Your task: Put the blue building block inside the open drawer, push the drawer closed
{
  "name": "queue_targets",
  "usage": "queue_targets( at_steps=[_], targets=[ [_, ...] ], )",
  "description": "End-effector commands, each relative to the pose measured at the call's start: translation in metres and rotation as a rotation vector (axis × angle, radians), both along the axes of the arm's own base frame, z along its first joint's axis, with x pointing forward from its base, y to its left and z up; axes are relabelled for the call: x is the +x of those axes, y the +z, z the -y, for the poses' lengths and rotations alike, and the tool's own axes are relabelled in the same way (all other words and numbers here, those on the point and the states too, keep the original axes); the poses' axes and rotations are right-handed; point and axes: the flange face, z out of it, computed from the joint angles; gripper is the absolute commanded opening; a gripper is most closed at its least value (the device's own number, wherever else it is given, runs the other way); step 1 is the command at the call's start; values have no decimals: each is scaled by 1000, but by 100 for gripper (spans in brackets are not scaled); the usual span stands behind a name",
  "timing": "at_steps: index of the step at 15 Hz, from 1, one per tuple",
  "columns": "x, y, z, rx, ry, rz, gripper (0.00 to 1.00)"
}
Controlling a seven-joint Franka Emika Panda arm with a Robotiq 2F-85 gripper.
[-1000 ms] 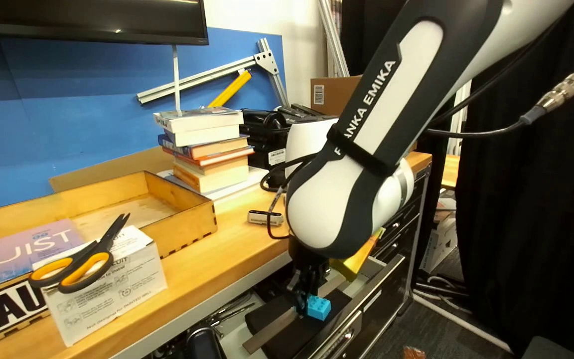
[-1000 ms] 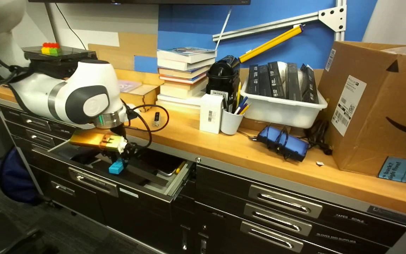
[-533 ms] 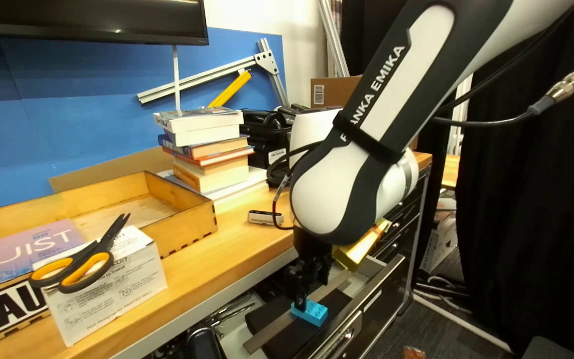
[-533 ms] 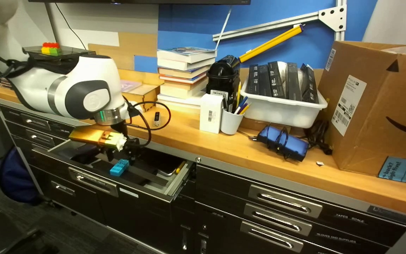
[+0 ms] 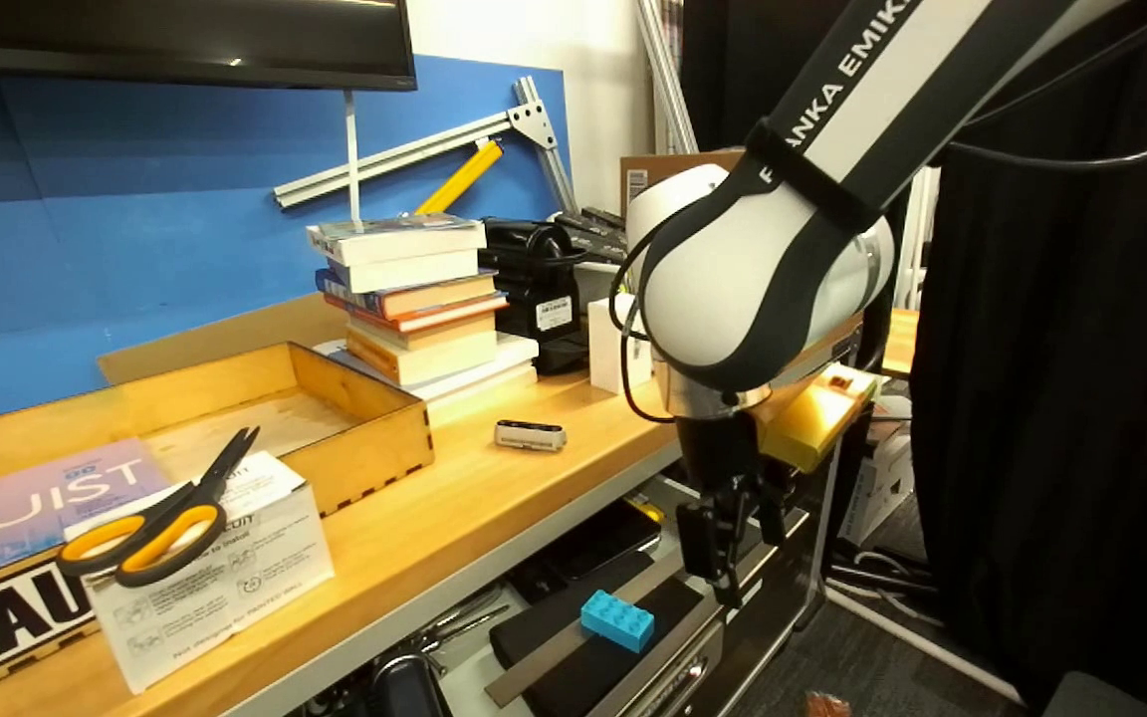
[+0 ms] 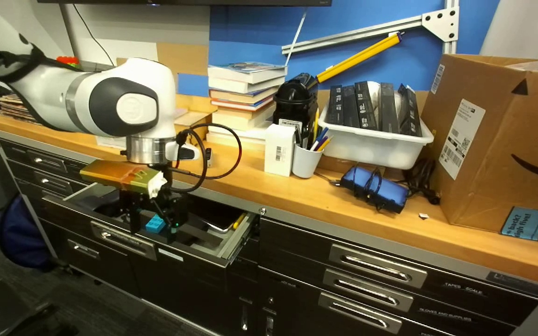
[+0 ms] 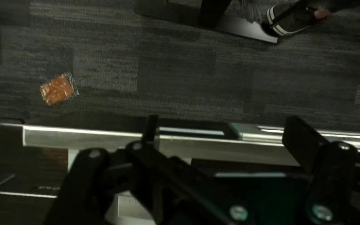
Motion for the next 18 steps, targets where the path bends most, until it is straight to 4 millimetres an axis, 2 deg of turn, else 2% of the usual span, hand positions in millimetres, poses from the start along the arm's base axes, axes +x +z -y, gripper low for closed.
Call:
queue_targets(
  at_steps=[1, 5, 8, 13, 18],
  targets=[
    [-6, -23, 11, 8, -34, -33, 100],
    [3, -52, 13, 19, -89, 53, 100],
    [14, -62, 5, 35, -134, 149, 100],
    [44, -55, -12, 72, -239, 376, 100],
    [79, -55, -38, 94, -278, 516, 100]
  ],
)
